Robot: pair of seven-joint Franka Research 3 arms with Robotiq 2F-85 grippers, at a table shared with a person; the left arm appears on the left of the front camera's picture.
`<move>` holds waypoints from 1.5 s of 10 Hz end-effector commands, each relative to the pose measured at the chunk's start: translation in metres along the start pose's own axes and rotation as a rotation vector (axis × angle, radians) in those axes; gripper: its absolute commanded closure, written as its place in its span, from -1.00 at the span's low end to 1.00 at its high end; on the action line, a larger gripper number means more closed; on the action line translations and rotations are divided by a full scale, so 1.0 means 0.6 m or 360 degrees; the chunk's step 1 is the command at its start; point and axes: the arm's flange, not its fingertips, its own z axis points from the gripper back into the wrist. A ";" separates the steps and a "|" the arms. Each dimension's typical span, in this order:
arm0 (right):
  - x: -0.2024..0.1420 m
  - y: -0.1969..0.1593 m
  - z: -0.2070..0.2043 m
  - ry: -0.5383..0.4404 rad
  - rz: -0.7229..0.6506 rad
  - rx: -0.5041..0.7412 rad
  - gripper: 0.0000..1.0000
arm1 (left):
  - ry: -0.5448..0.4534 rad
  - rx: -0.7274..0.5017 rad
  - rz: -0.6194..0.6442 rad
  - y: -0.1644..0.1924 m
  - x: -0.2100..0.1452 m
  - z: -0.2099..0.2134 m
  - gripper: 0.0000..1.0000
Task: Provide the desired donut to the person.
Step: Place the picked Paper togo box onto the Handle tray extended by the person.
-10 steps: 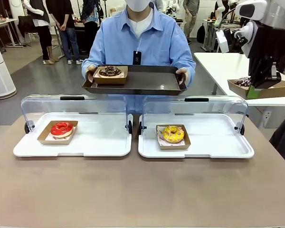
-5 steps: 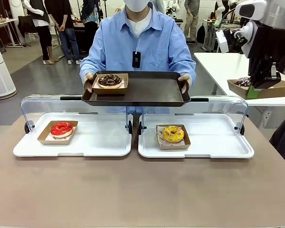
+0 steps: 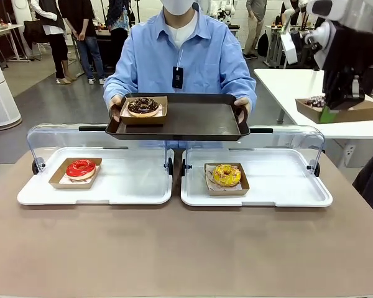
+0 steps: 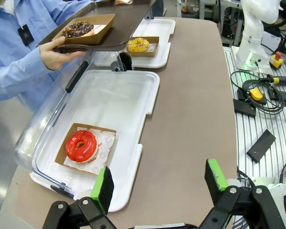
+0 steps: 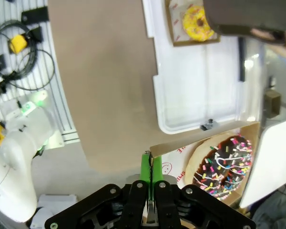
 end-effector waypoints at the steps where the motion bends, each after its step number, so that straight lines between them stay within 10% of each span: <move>1: 0.071 -0.034 0.058 -0.0011 -0.0021 -0.0125 0.96 | -0.0010 0.0018 0.0020 0.000 0.001 0.002 -1.00; 9: 0.401 -0.211 0.006 -0.0164 0.0002 -0.0140 0.96 | -0.0010 0.0018 0.0020 0.000 0.001 0.002 -1.00; 15: 0.431 -0.234 -0.072 -0.0215 0.0014 -0.0071 0.96 | -0.0010 0.0018 0.0020 0.000 0.001 0.002 -1.00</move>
